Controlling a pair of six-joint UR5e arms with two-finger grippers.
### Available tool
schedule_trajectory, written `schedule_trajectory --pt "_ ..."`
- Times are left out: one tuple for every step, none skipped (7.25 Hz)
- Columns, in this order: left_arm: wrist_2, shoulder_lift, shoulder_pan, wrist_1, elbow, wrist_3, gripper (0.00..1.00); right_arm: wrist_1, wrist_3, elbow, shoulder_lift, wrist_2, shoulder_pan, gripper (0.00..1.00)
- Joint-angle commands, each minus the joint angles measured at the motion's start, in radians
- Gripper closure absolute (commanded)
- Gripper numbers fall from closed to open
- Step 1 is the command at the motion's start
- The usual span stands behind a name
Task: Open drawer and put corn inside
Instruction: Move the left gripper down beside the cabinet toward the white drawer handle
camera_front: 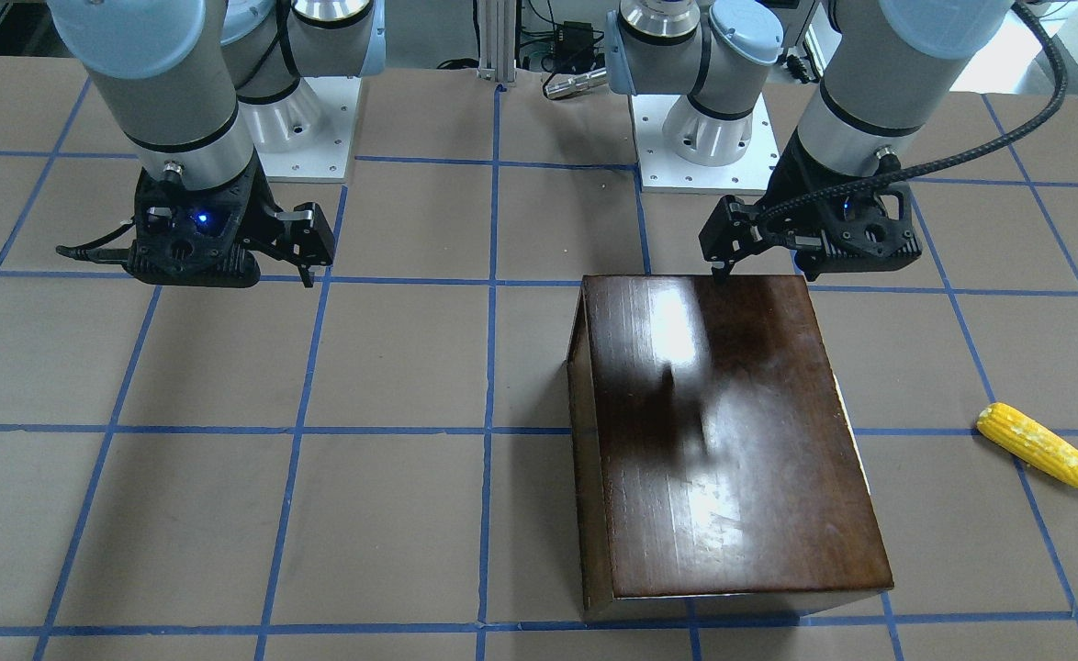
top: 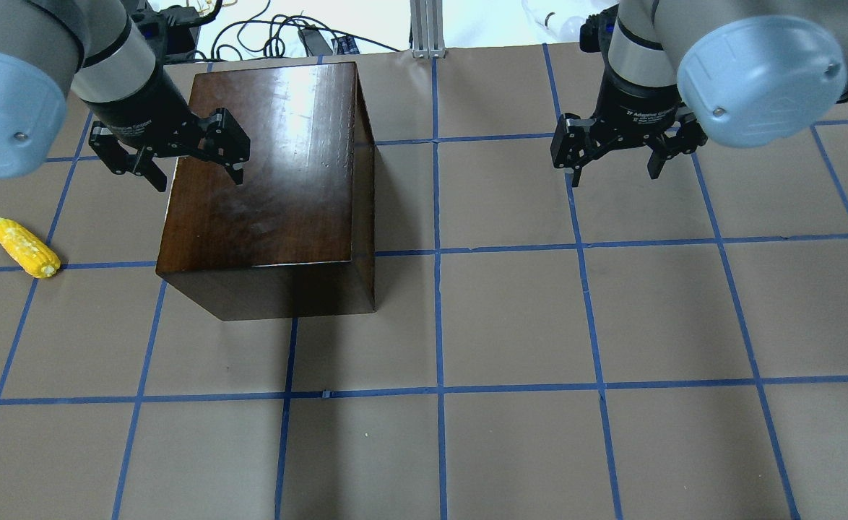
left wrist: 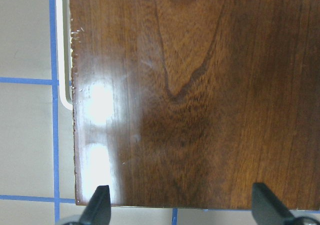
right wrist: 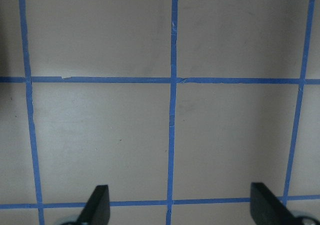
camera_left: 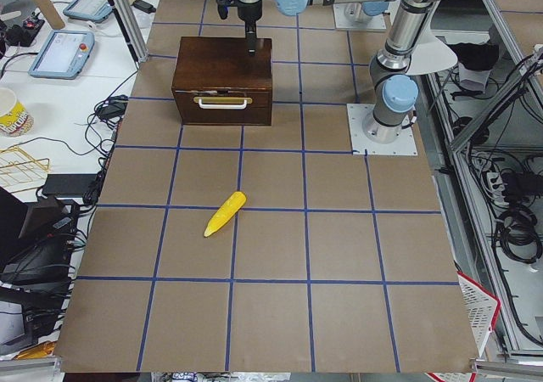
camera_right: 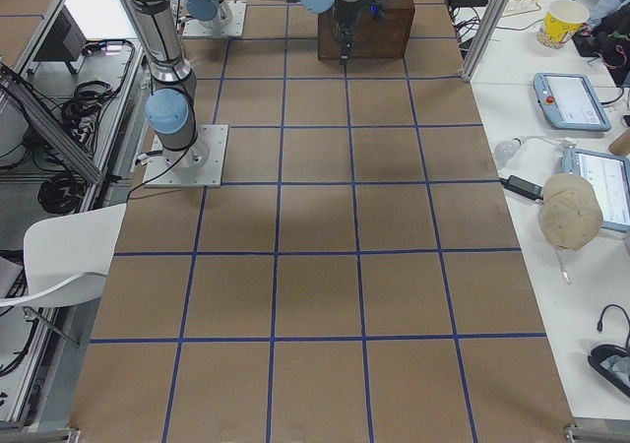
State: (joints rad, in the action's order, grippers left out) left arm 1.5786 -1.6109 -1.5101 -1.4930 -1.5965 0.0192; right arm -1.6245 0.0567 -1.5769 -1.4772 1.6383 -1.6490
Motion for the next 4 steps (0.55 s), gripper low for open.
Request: schedule_trajectory --pt "-0.012 -0.014 0.078 0.008 0.059 -0.036 0.00 0.000 0.000 0.000 0.000 0.000 0.000 0.00" --pt "-0.012 -0.017 0.131 0.008 0.064 -0.141 0.00 0.000 0.000 0.000 0.000 0.000 0.000 0.00" --pt "-0.014 -0.020 0.184 0.011 0.059 -0.213 0.00 0.000 0.000 0.000 0.000 0.000 0.000 0.00" --pt "-0.015 -0.043 0.224 0.013 0.059 -0.261 0.00 0.000 0.000 0.000 0.000 0.000 0.000 0.00"
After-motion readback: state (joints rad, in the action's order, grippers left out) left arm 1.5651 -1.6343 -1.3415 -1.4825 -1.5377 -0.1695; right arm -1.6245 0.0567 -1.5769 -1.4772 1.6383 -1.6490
